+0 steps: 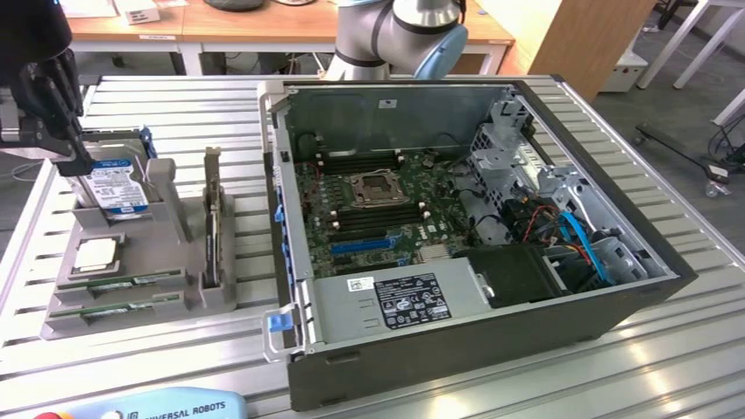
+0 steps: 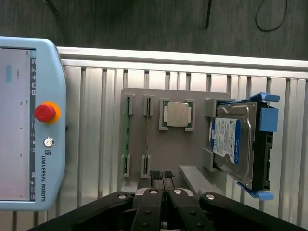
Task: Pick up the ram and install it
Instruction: 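Pick up the ram and move it above insertion slot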
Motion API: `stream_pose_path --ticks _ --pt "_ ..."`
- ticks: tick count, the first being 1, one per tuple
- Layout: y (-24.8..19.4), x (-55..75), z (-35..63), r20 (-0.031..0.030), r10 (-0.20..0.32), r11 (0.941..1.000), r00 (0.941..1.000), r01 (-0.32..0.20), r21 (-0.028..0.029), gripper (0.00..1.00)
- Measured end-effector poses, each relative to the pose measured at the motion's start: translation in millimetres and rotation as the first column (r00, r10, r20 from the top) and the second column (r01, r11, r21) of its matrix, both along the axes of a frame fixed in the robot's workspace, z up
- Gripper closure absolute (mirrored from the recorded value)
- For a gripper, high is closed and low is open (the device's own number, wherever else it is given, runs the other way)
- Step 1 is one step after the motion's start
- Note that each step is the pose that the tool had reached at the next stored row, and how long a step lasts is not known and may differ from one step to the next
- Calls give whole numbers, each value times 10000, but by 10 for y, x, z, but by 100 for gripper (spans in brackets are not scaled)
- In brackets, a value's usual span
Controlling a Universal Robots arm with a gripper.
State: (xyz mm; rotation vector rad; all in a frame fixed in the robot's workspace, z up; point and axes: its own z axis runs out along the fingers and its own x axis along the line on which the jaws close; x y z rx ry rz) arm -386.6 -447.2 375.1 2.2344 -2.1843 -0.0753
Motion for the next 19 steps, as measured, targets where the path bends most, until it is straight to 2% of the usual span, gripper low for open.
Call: stream_pose_path --ticks 9,10,11,12,14,19 --pt "0 9 0 0 1 10000 10000 -1 0 89" --pt "0 9 -1 0 1 10000 10000 -1 0 84" --pt "0 9 0 -1 1 10000 10000 -1 0 84" --pt "0 9 0 0 1 10000 10000 -1 0 76" --pt "0 9 -1 0 1 10000 10000 -1 0 76" --pt "-1 9 -76 1 1 10000 10000 -1 1 76"
